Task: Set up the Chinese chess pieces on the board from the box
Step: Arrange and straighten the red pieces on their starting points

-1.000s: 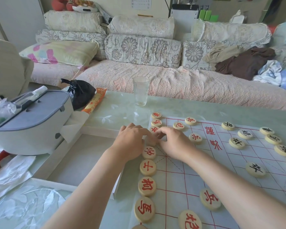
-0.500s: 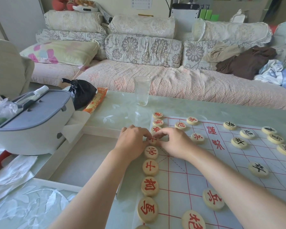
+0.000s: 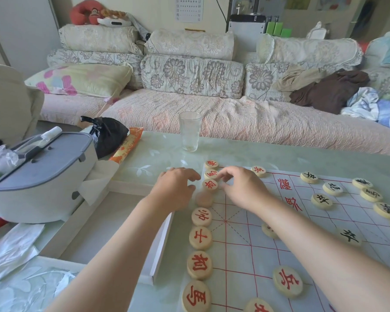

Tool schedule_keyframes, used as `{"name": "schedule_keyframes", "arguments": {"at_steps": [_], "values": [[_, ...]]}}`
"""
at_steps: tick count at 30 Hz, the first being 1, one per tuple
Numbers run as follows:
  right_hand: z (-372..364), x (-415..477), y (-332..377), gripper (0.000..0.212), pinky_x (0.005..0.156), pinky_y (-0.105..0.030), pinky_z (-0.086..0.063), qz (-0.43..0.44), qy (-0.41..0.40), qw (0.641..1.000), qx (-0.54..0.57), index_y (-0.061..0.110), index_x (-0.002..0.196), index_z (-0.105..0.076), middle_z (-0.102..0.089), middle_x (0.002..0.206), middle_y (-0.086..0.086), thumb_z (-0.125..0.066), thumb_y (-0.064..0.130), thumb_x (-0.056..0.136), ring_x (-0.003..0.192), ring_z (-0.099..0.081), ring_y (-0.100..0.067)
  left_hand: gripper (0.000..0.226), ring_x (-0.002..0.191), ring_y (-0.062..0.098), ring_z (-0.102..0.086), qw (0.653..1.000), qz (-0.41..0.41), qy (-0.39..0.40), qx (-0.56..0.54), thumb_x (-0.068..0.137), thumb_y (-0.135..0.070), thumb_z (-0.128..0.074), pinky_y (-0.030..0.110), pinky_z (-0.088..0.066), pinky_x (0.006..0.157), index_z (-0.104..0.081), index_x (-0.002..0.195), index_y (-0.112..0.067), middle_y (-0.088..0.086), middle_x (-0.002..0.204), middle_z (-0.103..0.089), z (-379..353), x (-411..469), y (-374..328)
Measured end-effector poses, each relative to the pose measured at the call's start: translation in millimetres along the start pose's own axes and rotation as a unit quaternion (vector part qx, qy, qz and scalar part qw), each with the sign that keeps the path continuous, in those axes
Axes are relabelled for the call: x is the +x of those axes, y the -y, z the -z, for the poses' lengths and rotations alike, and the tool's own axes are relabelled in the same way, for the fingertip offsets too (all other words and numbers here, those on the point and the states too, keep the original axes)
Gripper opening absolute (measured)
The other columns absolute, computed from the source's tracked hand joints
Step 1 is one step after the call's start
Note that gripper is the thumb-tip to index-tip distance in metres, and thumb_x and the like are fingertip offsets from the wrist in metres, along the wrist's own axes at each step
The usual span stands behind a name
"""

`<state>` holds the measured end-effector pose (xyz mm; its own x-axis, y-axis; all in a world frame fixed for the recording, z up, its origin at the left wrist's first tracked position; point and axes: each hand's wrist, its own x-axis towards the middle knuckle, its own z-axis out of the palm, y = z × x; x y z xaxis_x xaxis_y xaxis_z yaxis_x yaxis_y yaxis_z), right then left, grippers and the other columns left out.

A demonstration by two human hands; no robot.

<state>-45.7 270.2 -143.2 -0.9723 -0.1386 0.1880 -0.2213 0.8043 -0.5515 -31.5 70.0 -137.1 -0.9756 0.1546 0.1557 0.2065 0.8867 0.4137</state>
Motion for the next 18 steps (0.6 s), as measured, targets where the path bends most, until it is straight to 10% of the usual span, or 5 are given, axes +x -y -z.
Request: {"name": "schedule_keyframes", "arguments": {"at_steps": [18], "values": [[-7,23,-4,0.032,0.086,-0.028,-0.047,-0.015,0.054,0.997,-0.049,0.037,0.119,-0.063,-0.063,0.117,0.014,-0.069,0.032,0.088,0.107,-0.059,-0.013,0.041,0.106,0.015,-0.058,0.995,0.051,0.063,-0.064,0.089,-0.008,-0.046,0.029,-0.047,0.094,-0.059,0.123,-0.026,-0.008,0.116,-0.064,-19,43,-8]]}}
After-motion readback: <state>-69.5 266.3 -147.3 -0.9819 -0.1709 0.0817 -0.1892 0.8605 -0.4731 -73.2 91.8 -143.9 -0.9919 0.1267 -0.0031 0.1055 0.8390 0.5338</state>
